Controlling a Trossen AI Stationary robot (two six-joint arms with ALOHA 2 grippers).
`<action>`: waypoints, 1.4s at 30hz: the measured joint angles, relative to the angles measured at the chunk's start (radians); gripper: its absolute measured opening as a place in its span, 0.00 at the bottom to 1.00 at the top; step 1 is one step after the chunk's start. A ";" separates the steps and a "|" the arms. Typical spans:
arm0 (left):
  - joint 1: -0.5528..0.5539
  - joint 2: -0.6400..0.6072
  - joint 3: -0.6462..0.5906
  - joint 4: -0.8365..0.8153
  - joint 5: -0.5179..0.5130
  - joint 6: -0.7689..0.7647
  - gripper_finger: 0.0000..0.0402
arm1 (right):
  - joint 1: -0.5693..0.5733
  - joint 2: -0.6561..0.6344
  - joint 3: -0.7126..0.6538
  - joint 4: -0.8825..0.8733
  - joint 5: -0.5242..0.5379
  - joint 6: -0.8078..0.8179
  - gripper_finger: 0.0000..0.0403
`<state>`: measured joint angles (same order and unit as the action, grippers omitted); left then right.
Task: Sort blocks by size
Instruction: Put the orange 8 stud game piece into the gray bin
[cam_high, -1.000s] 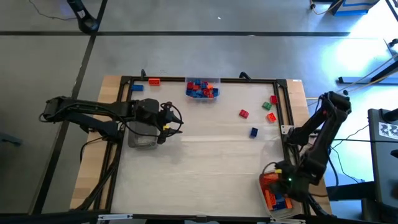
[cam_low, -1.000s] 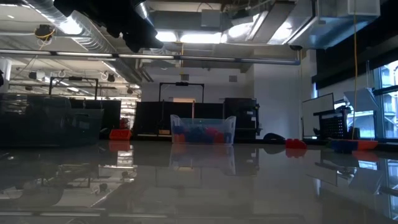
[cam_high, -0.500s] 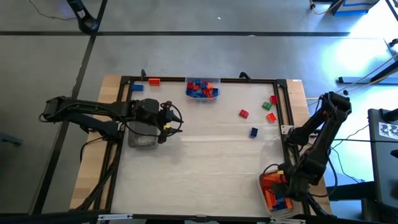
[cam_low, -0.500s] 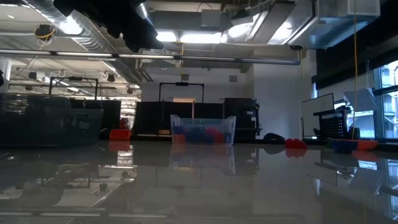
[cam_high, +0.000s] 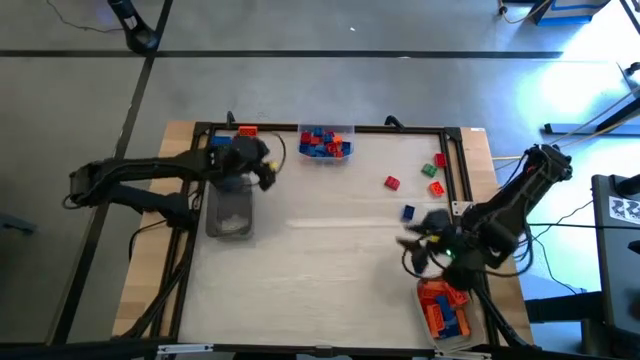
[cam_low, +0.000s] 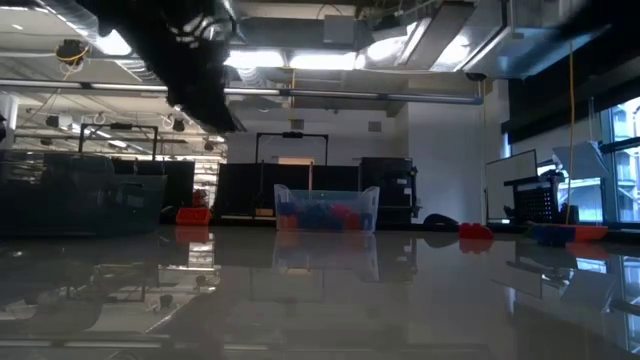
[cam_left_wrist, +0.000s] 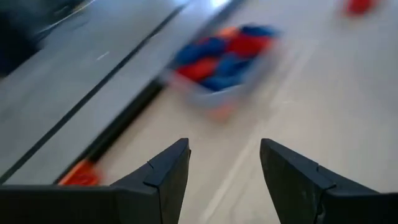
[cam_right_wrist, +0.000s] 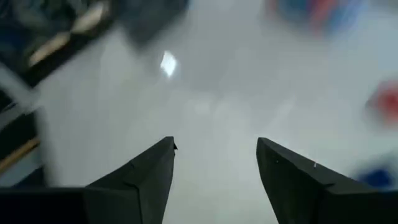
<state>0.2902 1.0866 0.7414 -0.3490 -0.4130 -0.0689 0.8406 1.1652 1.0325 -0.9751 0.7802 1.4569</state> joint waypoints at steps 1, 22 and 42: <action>0.039 0.000 0.000 -0.010 -0.009 -0.004 0.46 | -0.025 0.000 0.000 0.000 0.073 -0.076 0.56; 0.569 0.467 0.410 -0.325 0.098 0.217 0.57 | -0.534 0.149 -0.002 0.010 0.199 -0.575 0.56; 0.686 0.828 0.537 -0.359 0.167 0.200 0.61 | -0.533 0.322 -0.002 0.017 0.177 -0.584 0.56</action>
<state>0.9764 1.9150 1.2788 -0.7082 -0.2459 0.1315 0.3073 1.4876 1.0306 -0.9585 0.9569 0.8730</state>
